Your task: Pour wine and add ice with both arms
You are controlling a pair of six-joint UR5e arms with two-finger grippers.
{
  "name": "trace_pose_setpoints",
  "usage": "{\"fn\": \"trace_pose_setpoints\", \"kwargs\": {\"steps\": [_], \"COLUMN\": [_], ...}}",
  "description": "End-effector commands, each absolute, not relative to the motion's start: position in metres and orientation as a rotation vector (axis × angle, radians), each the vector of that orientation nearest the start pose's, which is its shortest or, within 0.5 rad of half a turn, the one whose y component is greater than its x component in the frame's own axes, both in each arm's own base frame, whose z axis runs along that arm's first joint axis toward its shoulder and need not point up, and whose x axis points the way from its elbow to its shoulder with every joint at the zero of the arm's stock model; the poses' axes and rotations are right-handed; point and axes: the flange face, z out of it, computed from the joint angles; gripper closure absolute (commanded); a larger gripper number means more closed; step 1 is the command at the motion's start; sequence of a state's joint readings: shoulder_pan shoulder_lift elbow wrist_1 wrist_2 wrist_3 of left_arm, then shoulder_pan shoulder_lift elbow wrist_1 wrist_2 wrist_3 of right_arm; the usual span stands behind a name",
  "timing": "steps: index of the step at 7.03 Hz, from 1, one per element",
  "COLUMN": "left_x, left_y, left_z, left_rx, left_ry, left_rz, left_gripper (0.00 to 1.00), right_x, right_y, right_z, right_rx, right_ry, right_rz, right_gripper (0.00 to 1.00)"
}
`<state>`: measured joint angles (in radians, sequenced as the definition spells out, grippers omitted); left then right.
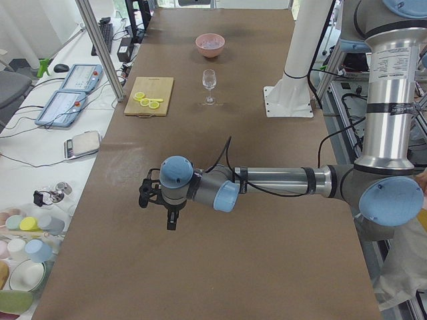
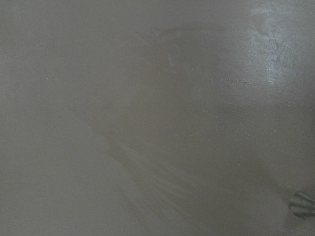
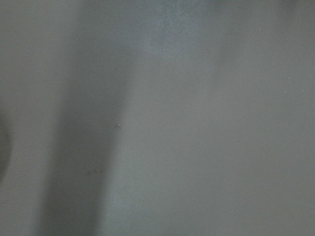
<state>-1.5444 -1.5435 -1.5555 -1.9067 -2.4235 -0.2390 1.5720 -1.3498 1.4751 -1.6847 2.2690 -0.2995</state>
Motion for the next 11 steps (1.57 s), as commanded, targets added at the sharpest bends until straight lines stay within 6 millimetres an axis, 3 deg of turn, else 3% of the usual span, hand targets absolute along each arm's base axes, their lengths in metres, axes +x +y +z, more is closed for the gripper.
{"fn": "trace_pose_setpoints", "kwargs": {"steps": [1,2,3,4,6,11], "left_x": [-0.044,-0.046,-0.045,-0.045,-0.045,-0.047], "left_y": [-0.49,-0.488,-0.485,-0.484,-0.484,-0.488], "left_z": [0.632,0.613,0.61,0.615,0.599,0.593], "left_rx": [0.17,0.204,0.209,0.201,0.232,0.248], "left_ry": [0.879,0.887,0.885,0.88,0.892,0.891], "left_rz": [-0.063,-0.052,-0.046,-0.051,-0.036,-0.033], "left_gripper": [0.02,0.02,0.02,0.02,0.02,0.02], "right_x": [0.07,0.07,0.072,0.076,0.076,0.075], "right_y": [-0.568,-0.562,-0.555,-0.555,-0.551,-0.549], "right_z": [0.643,0.648,0.654,0.639,0.647,0.649], "right_rx": [0.107,0.1,0.092,0.122,0.108,0.1], "right_ry": [-0.705,-0.701,-0.705,-0.696,-0.695,-0.692], "right_rz": [-0.282,-0.281,-0.273,-0.278,-0.274,-0.28], "right_gripper": [0.0,0.0,0.0,0.0,0.0,0.0]}}
